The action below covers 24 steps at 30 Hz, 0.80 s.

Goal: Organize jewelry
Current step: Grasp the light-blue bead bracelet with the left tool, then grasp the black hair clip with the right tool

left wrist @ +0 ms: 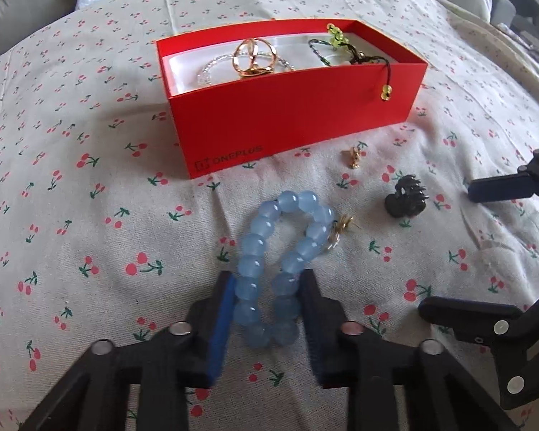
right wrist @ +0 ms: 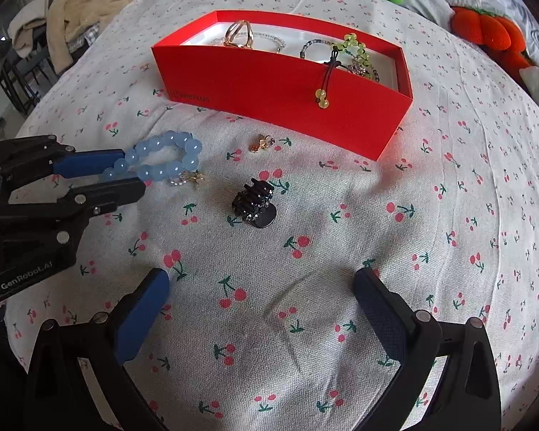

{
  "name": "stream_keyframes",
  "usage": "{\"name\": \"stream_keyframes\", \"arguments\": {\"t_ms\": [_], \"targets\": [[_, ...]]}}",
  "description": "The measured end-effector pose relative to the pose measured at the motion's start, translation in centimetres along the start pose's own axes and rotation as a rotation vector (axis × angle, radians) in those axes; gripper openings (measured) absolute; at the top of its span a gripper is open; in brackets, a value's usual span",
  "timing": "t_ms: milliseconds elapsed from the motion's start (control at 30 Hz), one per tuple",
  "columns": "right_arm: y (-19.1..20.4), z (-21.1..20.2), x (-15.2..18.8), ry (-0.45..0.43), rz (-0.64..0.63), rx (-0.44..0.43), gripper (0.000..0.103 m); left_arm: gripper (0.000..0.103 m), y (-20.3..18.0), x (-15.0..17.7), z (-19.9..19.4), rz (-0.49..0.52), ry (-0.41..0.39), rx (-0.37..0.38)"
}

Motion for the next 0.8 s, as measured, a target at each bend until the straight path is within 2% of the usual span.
{"name": "stream_keyframes", "arguments": {"t_ms": [200,267,533,800], "targets": [[-0.3,0.3,-0.6,0.008,0.027,0.007,0.103,0.022,0.4,0.0,-0.4,-0.035,-0.002,-0.004],[-0.4,0.4,-0.8,0.011,0.037,0.009,0.103,0.008,0.4,-0.2,-0.9,-0.041,-0.014,-0.004],[-0.7,0.8,-1.9,0.013,0.077,0.022,0.102,0.008,0.5,-0.5,-2.2,-0.077,-0.041,0.026],[-1.5,0.6,-3.0,0.007,0.141,0.024,0.072,0.008,0.4,-1.7,-4.1,-0.121,-0.093,0.055]]}}
Point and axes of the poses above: each gripper's, at about its wrist camera, not at the fingertips, and z roughly the way its jaws point, y to its left, x to its underside, the point moved 9 cm from there along z, roughly the way its jaws point, and after that the axes turned 6 degrees about x, right-handed, at the moved point
